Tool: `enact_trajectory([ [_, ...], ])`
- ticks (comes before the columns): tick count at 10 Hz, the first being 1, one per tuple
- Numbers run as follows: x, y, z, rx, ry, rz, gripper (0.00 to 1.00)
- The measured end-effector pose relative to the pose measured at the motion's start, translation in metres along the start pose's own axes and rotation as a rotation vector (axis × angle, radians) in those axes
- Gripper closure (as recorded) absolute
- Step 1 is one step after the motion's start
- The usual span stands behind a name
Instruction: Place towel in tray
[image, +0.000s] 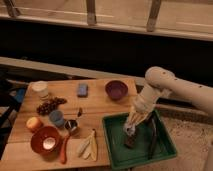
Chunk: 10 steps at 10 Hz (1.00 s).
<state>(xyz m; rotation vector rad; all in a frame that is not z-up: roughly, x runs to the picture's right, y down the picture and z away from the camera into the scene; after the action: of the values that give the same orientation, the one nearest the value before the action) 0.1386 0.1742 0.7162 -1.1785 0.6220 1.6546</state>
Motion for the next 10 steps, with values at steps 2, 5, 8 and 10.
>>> enact_trajectory([
  [2, -0.006, 0.014, 0.017, -0.022, 0.043, -0.039, 0.59],
  [5, -0.019, 0.042, 0.029, -0.054, 0.048, -0.103, 0.39],
  [8, -0.022, 0.047, 0.032, -0.060, 0.048, -0.115, 0.39],
  [10, -0.022, 0.047, 0.031, -0.060, 0.048, -0.115, 0.39],
])
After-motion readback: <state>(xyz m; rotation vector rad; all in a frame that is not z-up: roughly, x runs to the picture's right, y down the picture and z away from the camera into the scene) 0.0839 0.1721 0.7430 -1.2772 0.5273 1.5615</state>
